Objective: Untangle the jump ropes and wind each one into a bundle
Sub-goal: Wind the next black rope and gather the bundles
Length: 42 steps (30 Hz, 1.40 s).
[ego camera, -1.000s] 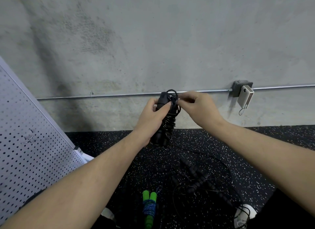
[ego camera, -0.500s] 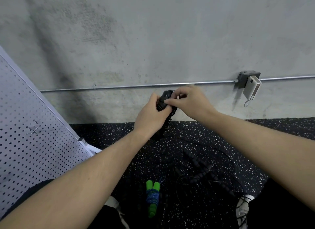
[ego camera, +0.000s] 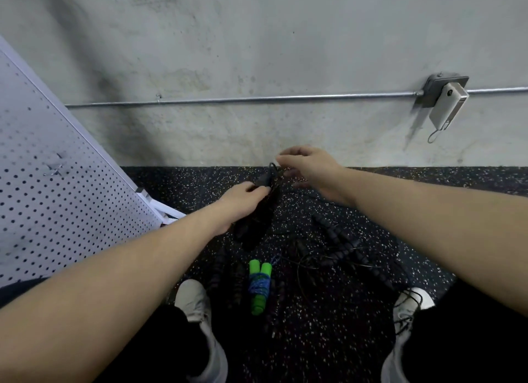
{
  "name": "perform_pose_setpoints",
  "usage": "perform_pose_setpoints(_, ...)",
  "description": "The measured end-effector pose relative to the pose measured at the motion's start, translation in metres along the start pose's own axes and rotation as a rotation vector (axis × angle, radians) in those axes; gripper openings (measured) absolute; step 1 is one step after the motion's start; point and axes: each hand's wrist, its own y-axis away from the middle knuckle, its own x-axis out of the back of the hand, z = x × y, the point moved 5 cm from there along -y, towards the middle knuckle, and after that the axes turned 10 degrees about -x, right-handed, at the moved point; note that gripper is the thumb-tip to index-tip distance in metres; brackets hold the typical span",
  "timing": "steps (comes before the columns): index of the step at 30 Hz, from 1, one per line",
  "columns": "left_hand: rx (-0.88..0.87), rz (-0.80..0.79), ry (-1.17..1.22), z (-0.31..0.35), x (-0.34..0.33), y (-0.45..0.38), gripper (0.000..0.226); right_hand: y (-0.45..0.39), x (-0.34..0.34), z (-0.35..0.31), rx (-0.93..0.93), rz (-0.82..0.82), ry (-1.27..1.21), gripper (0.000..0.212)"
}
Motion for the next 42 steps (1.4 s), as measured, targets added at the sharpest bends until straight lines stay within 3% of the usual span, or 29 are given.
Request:
perform_pose_setpoints(6, 0.151, 0.002, -0.154, -0.102, -0.004, -0.01, 0.028, -0.032, 0.0, 0.071, -0.248, -0.156, 0.294, 0.016)
perform_pose_setpoints(10, 0.172, -0.035, -0.305, -0.144, -0.016, -0.037, 0.039, -0.056, 0.002, 0.127, -0.373, -0.173, 0.333, 0.016)
perform_pose_setpoints(14, 0.161, -0.022, -0.423, -0.167, -0.03, -0.072, 0.051, -0.085, 0.015, 0.177, -0.395, -0.104, 0.404, 0.016)
perform_pose_setpoints(19, 0.186, -0.025, -0.613, -0.188, -0.045, -0.118, 0.049, -0.114, 0.037, 0.22, -0.36, -0.11, 0.718, 0.022)
perform_pose_setpoints(24, 0.245, 0.003, -0.674, -0.214, -0.054, -0.141, 0.05, -0.132, 0.091, 0.238, -0.344, 0.186, 0.758, 0.021)
perform_pose_setpoints(26, 0.266, 0.019, -0.731, -0.22, -0.055, -0.145, 0.052, -0.136, 0.113, 0.252, -0.378, 0.231, 0.741, 0.025)
perform_pose_setpoints(29, 0.125, 0.061, -0.814, -0.211, -0.065, -0.156, 0.042, -0.137, 0.136, 0.268, -0.427, 0.261, 0.703, 0.025)
perform_pose_setpoints(31, 0.006, 0.066, -0.727, -0.196, -0.081, -0.165, 0.032, -0.137, 0.144, 0.277, -0.443, 0.274, 0.672, 0.022)
perform_pose_setpoints(37, -0.327, -0.148, -0.487, -0.139, -0.167, -0.189, 0.007, -0.148, 0.142, 0.302, -0.466, 0.231, 0.66, 0.04)
perform_pose_setpoints(39, -0.305, -0.293, -0.505, -0.129, -0.202, -0.197, 0.006, -0.153, 0.142, 0.307, -0.474, 0.203, 0.663, 0.052)
perform_pose_setpoints(42, -0.088, -0.49, -0.508, -0.129, -0.246, -0.205, 0.016, -0.163, 0.133, 0.315, -0.49, 0.077, 0.753, 0.081)
